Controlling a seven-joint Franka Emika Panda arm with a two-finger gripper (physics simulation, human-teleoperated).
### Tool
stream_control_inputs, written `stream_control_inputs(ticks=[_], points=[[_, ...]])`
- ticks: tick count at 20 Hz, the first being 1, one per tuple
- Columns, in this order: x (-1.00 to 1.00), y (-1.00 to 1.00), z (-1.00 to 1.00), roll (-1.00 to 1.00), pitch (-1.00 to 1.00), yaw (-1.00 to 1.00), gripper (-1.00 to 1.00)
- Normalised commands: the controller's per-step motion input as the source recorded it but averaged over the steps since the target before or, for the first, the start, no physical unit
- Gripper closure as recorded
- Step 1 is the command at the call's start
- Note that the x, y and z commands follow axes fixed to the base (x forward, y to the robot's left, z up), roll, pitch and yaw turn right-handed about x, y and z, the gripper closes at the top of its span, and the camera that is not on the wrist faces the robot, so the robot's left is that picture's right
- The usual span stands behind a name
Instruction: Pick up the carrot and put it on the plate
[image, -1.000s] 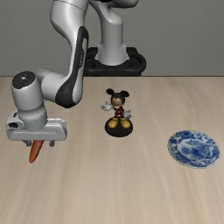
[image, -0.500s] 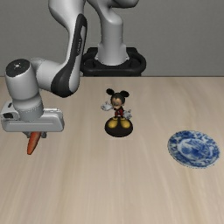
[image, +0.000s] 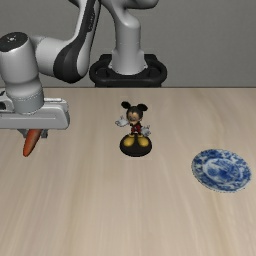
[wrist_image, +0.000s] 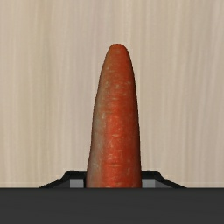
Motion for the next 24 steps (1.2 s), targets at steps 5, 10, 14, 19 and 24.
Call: stream_control_inputs(ticks=[5, 10, 14, 19, 24], points=[[1.0, 0.0, 0.0, 0.0, 0.0, 0.0, 1.0], [0.6, 0.4, 0.0, 0.0, 0.0, 0.0, 1.0], [0.0, 1.0, 0.0, 0.0, 0.0, 0.0, 1.0], [0.0, 1.0, 0.0, 0.0, 0.0, 0.0, 1.0], [0.0, 1.0, 0.0, 0.0, 0.0, 0.0, 1.0]])
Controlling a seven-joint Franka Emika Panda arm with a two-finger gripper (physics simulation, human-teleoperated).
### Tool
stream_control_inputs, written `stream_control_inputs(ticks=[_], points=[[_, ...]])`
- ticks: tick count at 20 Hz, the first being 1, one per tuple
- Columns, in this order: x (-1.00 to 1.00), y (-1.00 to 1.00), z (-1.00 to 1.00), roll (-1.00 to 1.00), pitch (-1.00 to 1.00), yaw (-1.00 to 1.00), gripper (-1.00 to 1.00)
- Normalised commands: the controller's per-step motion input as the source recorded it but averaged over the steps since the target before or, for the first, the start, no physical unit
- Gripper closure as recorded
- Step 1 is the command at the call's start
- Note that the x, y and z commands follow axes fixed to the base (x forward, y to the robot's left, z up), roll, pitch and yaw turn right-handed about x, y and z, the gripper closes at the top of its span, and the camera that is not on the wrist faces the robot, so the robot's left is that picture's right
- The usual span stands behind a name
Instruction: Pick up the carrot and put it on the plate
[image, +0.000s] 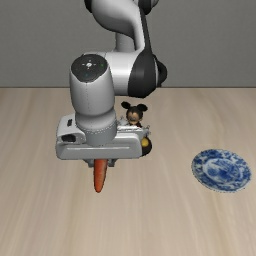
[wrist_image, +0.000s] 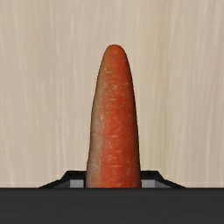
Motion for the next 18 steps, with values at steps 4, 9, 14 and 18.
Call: stream_control_inputs(ticks=[4, 9, 14, 18], points=[[0.0, 1.0, 0.0, 0.0, 0.0, 0.0, 1.0], [0.0, 1.0, 0.0, 0.0, 0.0, 0.0, 1.0], [0.0, 1.0, 0.0, 0.0, 0.0, 0.0, 1.0], [0.0, 1.0, 0.0, 0.0, 0.0, 0.0, 1.0]])
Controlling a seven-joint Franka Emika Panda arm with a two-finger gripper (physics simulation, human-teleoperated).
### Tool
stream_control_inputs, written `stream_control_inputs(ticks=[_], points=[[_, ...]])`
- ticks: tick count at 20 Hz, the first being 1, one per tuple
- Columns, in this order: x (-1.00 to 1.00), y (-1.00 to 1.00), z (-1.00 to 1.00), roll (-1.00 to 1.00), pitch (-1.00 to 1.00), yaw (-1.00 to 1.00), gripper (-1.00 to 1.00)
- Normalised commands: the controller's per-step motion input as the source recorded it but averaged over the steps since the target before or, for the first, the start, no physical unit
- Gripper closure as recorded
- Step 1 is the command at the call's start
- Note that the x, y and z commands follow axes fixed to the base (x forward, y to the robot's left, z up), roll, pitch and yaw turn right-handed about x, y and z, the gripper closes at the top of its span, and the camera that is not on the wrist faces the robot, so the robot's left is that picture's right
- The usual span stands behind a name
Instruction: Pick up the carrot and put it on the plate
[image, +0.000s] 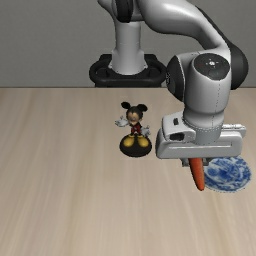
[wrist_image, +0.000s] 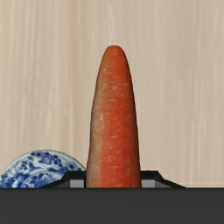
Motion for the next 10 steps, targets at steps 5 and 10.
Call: stream_control_inputs(ticks=[5, 10], points=[[0.0, 1.0, 0.0, 0.0, 0.0, 0.0, 1.0], [-1.0, 0.0, 0.0, 0.0, 0.0, 0.0, 1.0]])
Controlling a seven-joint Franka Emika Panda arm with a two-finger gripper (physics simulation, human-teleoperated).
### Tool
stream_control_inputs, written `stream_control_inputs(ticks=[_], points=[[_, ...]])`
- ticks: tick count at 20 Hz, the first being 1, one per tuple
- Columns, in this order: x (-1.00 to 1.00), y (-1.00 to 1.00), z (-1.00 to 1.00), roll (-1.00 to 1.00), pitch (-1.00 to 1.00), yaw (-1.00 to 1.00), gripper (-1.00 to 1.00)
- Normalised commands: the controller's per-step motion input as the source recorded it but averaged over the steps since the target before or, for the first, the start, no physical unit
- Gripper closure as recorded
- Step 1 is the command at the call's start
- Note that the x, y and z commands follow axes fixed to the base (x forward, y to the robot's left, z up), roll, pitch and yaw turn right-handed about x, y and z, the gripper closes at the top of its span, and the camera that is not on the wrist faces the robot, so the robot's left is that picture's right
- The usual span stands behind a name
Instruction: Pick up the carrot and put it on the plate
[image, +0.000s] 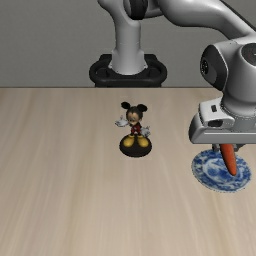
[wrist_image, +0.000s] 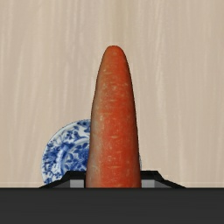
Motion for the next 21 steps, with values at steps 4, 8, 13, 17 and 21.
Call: stream_control_inputs(ticks=[4, 8, 13, 17, 21], points=[[-0.75, 0.25, 0.0, 0.0, 0.0, 0.0, 1.0], [-0.25, 0.25, -0.5, 0.0, 0.0, 0.0, 1.0], [0.0, 0.0, -0.8, 0.0, 0.0, 0.0, -1.0], [0.0, 0.0, 0.0, 0.0, 0.0, 0.0, -1.0], [0.0, 0.0, 0.0, 0.0, 0.0, 0.0, -1.0]])
